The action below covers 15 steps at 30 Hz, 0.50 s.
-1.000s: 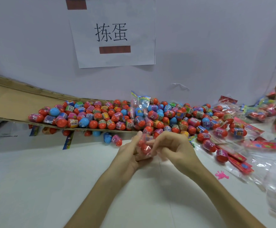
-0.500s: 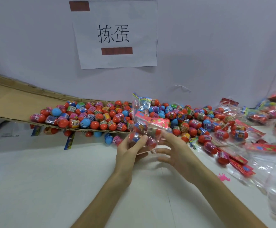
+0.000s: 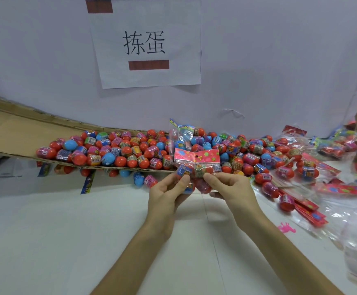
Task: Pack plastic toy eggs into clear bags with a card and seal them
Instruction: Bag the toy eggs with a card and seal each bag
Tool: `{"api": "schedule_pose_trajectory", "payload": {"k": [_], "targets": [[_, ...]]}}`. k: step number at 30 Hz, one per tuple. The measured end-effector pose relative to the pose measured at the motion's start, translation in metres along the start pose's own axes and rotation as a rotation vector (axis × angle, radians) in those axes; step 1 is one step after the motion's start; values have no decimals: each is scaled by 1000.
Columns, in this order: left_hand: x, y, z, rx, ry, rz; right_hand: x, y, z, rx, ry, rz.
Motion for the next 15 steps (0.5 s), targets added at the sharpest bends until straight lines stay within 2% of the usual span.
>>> {"api": "schedule_pose_trajectory", "payload": {"k": [5,8,12,15], "targets": [[3,-3,2,32,-6,-90,5,4,0,-87,65,88],[2,-2,1,17,-21,-116,7,3,-1,-1,67,91],[-1,-1,1,23,-46,-138,3,-6,-3,170,-25,73],[-1,-4,2,35,-50,-116,1,-9,0,166,-34,57]]}}
Point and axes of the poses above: each hand's wrist, its own z-axis towards the middle knuckle, its own y-axis out of the palm, x = y × z, the point moved 5 cm from there along z, towards the middle knuckle, and after that the axes turned 6 degrees about -z, right-handed, at the moved point
